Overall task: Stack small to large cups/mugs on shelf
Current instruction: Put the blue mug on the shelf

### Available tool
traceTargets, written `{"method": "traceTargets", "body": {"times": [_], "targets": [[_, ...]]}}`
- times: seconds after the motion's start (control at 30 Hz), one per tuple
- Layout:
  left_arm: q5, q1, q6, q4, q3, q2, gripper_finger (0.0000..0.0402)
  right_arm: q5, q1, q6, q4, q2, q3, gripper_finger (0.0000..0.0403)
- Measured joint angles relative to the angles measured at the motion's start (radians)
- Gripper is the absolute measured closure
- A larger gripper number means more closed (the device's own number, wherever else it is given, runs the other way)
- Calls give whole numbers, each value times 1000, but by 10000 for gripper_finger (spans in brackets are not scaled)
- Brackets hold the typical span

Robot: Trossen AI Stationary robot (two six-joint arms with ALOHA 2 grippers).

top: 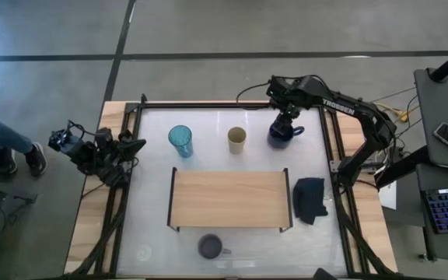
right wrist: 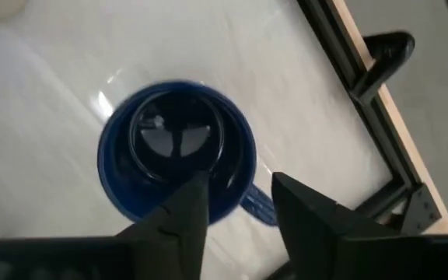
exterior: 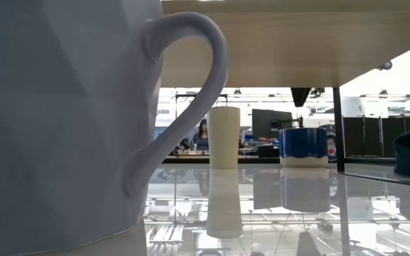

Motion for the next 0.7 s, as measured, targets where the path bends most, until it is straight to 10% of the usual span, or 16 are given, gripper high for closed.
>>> {"method": "traceTargets", "body": {"times": [0.7], "targets": [[-1, 0, 0, 1, 0, 0, 402, 69, -60, -172, 47, 104, -13, 248]]}}
